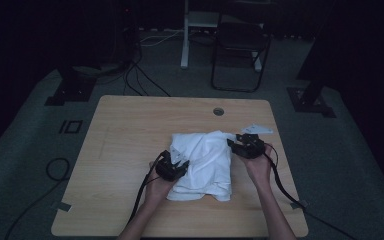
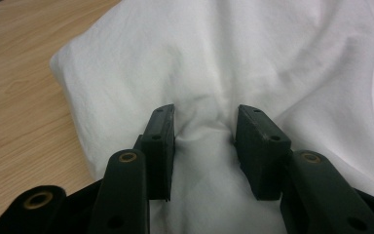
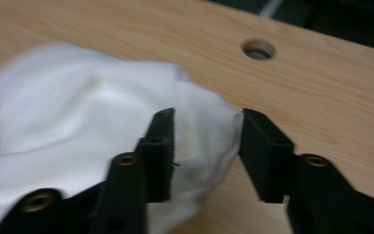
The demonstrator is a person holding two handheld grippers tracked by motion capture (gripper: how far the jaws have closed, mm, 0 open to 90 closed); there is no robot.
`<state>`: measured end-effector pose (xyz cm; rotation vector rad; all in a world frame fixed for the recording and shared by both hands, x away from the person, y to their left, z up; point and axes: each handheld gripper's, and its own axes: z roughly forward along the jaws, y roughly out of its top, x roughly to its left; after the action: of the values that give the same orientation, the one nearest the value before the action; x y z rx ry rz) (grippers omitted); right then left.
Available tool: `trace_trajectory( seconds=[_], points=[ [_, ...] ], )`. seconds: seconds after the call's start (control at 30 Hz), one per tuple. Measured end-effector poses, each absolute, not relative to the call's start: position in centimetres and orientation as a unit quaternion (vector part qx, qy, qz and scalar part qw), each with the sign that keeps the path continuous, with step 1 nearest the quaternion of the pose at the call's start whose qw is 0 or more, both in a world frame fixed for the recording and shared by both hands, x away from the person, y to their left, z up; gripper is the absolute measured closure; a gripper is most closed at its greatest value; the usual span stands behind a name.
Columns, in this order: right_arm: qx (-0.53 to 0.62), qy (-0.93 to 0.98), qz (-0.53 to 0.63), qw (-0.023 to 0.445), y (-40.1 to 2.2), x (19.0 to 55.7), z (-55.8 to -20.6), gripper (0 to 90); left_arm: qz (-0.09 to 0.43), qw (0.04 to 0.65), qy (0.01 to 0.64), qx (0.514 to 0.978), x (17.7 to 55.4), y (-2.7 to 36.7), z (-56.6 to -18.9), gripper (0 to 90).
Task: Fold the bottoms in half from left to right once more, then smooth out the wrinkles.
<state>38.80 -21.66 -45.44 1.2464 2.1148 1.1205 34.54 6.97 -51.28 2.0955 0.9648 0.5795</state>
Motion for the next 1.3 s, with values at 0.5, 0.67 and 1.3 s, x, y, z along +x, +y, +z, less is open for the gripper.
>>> trace_trajectory(
  seconds=[0.5, 0.67, 1.3],
  points=[
    [0.425, 0.813, 0.377, 0.124, -18.2, 36.6, -51.8, 66.8, 0.228, 0.377, 0.378, 0.814, 34.4, 7.0, -51.4, 59.8],
    [0.428, 0.804, 0.388, 0.144, -20.8, 34.8, -50.3, 87.8, 0.223, 0.382, 0.379, 0.813, 34.4, 7.2, -51.4, 59.7],
    [0.436, 0.765, 0.436, 0.187, -20.2, 40.7, -46.2, 52.5, 0.219, 0.394, 0.378, 0.809, 34.3, 7.5, -51.4, 58.8]
  ],
)
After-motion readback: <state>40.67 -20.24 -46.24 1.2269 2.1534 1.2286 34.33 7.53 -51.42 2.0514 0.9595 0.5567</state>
